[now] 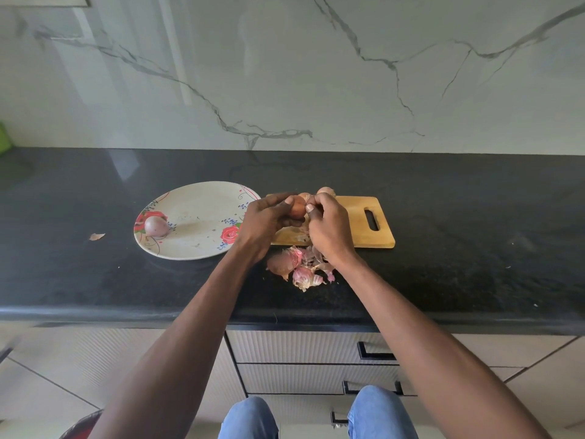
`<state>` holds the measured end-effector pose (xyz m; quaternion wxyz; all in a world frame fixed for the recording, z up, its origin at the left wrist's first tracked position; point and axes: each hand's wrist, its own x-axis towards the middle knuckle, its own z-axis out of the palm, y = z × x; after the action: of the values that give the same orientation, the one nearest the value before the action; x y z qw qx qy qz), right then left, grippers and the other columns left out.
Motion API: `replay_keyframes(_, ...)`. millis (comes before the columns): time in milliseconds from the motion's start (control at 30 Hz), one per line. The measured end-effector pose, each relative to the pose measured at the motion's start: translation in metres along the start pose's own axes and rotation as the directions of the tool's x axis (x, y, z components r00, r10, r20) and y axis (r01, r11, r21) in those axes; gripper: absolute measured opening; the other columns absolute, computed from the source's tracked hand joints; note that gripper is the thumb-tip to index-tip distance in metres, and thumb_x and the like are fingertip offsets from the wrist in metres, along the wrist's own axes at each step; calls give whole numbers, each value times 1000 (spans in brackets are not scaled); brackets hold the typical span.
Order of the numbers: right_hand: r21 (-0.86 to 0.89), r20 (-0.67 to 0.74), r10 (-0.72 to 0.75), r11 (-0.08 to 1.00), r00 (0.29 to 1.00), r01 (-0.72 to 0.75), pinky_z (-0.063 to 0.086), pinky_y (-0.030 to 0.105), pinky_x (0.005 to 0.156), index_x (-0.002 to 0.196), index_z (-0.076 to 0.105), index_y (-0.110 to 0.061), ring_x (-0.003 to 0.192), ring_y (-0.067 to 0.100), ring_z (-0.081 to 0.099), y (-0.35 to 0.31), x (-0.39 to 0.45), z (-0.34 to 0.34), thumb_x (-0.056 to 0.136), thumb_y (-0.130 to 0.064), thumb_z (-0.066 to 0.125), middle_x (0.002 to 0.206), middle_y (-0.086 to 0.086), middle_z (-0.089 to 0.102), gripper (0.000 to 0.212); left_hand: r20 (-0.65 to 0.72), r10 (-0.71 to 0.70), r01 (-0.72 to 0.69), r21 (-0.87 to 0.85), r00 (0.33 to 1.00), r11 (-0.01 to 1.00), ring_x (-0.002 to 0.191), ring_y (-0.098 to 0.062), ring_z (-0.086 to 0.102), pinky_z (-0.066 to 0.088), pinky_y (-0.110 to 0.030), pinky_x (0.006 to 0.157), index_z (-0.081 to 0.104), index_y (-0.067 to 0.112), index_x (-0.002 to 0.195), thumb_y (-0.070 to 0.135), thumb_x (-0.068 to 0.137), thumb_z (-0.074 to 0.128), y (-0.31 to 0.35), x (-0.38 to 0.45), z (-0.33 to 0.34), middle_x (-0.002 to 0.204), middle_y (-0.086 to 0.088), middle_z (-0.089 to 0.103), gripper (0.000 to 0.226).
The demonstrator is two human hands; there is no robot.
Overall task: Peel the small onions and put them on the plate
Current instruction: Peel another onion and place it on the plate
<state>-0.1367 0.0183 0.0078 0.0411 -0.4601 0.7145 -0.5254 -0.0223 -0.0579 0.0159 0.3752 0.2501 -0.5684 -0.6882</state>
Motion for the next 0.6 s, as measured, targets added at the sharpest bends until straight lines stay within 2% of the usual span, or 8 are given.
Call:
replay_keyframes(167, 154, 57, 131, 978, 990, -138, 53, 33, 79, 97, 64, -11, 91, 17, 61, -3, 4, -4, 103, -14, 53, 100, 7, 65, 13, 25, -101, 104, -175, 995, 979, 78, -27, 73, 61, -27, 65, 65, -5, 107, 2, 103, 49, 5, -1, 0, 100, -21, 71, 18)
replay_keyframes(300, 306, 70, 226, 922, 972, -236, 55, 41, 84, 95, 64, -4, 89, 16, 60, -1, 8, -7, 102, -10, 52, 103, 16, 65, 15, 51, -143, 152, -254, 988, 955, 83, -31, 72, 62, -28, 67, 61, -7, 112, 5, 104, 47, 8, 0, 1, 110, -27, 65, 20)
replay_keyframes(367, 327, 36, 214, 920, 976, -214, 55, 37, 81, 95, 64, -4, 88, 15, 61, -1, 8, -9, 99, -5, 55, 100, 13, 66, 9, 63, -166, 177, -278, 984, 944, 89, -33, 72, 63, -31, 71, 60, -5, 114, 4, 104, 47, 9, 0, 1, 116, -28, 63, 19)
replay_keyframes(400, 305, 11, 188, 935, 982, -183, 56, 30, 79, 97, 65, -6, 89, 14, 62, -1, 7, -10, 96, -1, 57, 99, 9, 67, 10, 62, -178, 188, -289, 982, 938, 91, -35, 72, 64, -33, 75, 61, -3, 115, 3, 104, 46, 9, 0, 1, 118, -27, 62, 19)
replay_keyframes(500, 132, -79, 18, 991, 997, -7, 50, 11, 75, 99, 71, -8, 89, 9, 64, -1, 3, -12, 89, 7, 60, 99, 2, 69, 21, 54, -190, 197, -327, 980, 924, 99, -37, 72, 62, -40, 85, 58, -3, 120, 1, 105, 43, 9, 1, 0, 121, -27, 61, 22)
replay_keyframes(600, 103, -102, -76, 991, 992, 87, 50, 13, 77, 98, 77, -4, 87, 9, 66, 3, 4, -10, 88, -8, 74, 95, 3, 71, 11, 59, -178, 188, -345, 982, 920, 100, -34, 72, 60, -42, 90, 55, -5, 122, 5, 106, 45, 8, 1, 0, 115, -25, 65, 21)
